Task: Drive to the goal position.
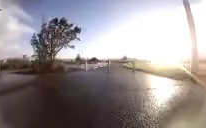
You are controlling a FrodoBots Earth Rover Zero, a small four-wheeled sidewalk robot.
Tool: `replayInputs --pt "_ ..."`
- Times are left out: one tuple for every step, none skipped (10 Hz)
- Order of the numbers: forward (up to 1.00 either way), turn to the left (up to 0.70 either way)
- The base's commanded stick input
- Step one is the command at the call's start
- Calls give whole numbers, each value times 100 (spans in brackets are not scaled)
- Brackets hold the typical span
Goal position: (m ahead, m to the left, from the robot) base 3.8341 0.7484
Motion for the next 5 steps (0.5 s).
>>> replayInputs --pt "45 0" --pt "45 0" --pt "45 0" --pt "45 0" --pt "45 0"
